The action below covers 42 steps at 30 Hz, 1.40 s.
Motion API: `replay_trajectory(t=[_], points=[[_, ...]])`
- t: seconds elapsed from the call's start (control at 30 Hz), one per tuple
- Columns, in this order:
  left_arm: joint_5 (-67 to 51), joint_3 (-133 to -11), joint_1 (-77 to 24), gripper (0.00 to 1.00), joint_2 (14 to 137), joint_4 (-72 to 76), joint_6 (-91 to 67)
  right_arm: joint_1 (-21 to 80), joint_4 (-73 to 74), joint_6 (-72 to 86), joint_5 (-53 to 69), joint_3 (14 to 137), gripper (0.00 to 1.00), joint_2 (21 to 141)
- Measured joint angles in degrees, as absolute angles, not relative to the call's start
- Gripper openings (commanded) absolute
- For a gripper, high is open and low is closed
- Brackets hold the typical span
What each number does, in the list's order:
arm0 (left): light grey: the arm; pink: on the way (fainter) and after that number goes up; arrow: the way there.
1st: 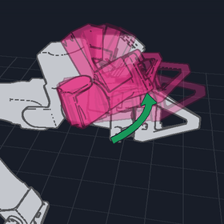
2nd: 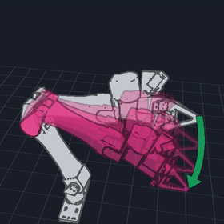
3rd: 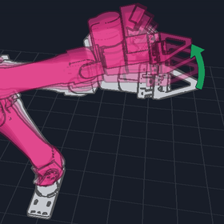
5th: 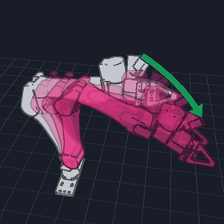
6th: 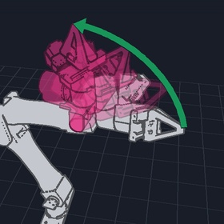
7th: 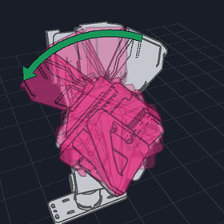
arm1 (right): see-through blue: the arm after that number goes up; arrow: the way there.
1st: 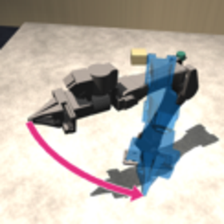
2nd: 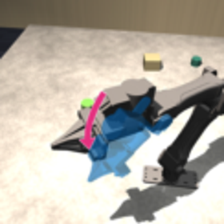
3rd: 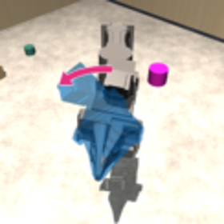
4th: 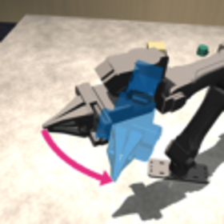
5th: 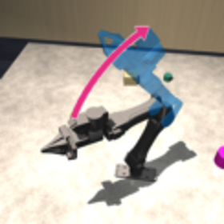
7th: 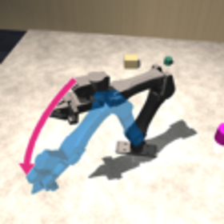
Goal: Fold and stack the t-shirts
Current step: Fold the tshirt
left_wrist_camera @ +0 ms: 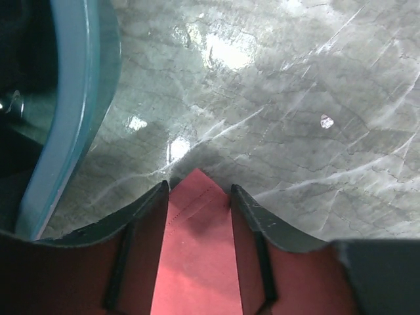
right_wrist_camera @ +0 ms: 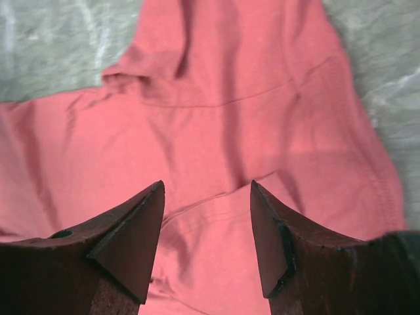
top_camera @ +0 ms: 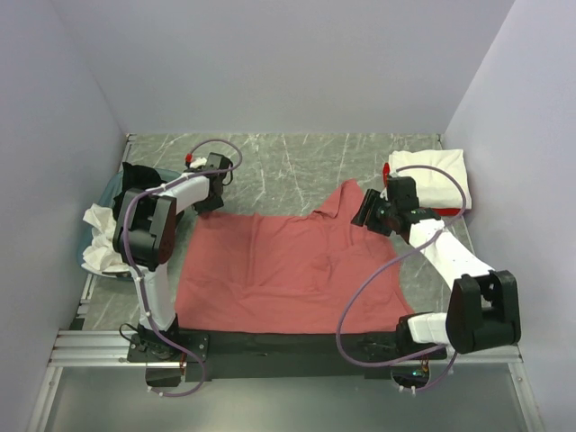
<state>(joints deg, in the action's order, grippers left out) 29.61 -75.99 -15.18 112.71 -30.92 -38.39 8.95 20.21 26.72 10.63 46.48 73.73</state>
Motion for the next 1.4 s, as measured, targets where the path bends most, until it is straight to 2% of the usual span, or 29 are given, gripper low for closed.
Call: replay_trajectory(t=[0.17, 0.33, 0.63, 0.7, 1.07, 1.4], points=[[29.28, -76.9, -15.0, 0.44, 113.32, -31.09, -37.93, 8.19, 21.5, 25.87, 8.64, 50.28, 0.62, 78.63], [28.62, -77.23, -14.68, 0.38, 113.49, -31.11, -37.15, 7.01, 23.2, 24.97, 6.42, 60.69, 0.61, 86.46], [27.16, -78.67, -14.59, 0.11, 113.6, -31.46, -35.92, 6.48, 24.82, 24.36, 3.7, 78.78, 0.6, 103.85], [26.85, -78.83, -14.59, 0.01, 113.8, -31.48, -35.51, 6.48, 25.26, 24.38, 3.99, 81.58, 0.59, 107.68], [25.32, -78.85, -14.57, 0.01, 114.15, -31.48, -34.92, 6.52, 28.86, 25.78, 3.03, 96.12, 0.56, 121.95], [24.93, -78.85, -14.57, 0.01, 114.15, -31.44, -34.06, 6.61, 33.34, 26.04, -1.45, 104.22, 0.56, 128.68]])
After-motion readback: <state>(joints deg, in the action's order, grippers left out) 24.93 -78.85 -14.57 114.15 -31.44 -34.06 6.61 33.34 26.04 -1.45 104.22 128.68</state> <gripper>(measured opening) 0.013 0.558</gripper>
